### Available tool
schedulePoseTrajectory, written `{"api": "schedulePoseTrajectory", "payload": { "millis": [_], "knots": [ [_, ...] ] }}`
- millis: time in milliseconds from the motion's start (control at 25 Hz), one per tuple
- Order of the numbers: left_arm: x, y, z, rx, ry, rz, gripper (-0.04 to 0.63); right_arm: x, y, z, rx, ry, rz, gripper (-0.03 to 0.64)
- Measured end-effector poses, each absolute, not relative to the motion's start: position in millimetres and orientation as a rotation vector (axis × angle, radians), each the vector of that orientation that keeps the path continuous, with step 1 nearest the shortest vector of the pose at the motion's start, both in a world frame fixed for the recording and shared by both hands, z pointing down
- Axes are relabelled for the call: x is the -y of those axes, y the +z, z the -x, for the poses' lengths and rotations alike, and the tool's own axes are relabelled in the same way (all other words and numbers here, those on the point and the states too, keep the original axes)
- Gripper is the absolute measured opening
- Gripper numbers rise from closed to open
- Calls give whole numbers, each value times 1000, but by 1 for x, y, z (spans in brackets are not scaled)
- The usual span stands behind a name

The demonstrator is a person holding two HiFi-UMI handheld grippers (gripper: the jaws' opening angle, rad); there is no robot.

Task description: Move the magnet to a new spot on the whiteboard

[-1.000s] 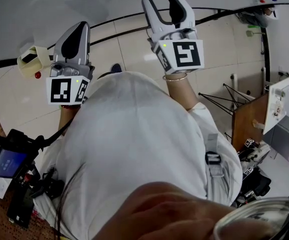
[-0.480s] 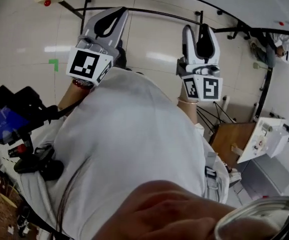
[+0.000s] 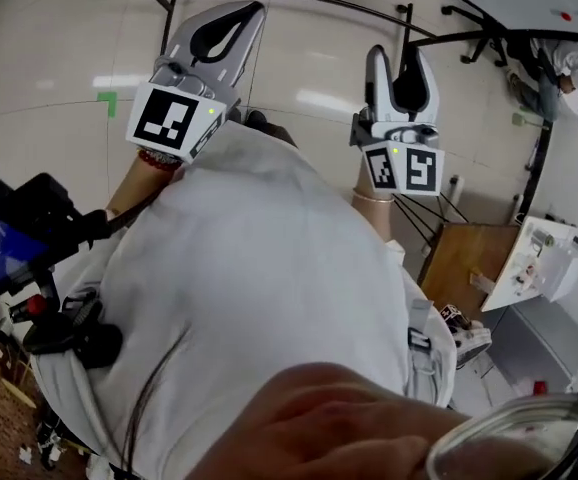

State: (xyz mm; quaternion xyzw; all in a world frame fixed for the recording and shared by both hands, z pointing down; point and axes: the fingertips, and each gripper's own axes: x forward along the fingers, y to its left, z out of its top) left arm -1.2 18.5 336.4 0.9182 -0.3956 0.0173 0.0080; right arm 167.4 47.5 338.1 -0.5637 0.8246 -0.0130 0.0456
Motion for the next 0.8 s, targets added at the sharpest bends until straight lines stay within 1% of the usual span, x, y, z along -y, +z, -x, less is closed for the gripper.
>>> {"api": "schedulePoseTrajectory", "payload": {
  "millis": [240, 360, 480, 640, 800],
  "knots": [
    [-21, 335, -15, 1167, 36, -2885, 6, -60, 332, -188, -2483, -11, 1817, 202],
    [-38, 324, -6, 1173, 7, -2895, 6, -79, 327, -186, -2471, -13, 1836, 202],
    [-64, 312, 25, 1229, -24, -2879, 6, -102, 316, -158, -2499, -4, 1797, 204],
    [-88, 306, 73, 1290, -43, -2847, 6, -120, 304, -103, -2559, 20, 1705, 202],
    [-100, 307, 100, 1320, -56, -2821, 6, -127, 303, -63, -2624, 25, 1629, 202]
  ]
}}
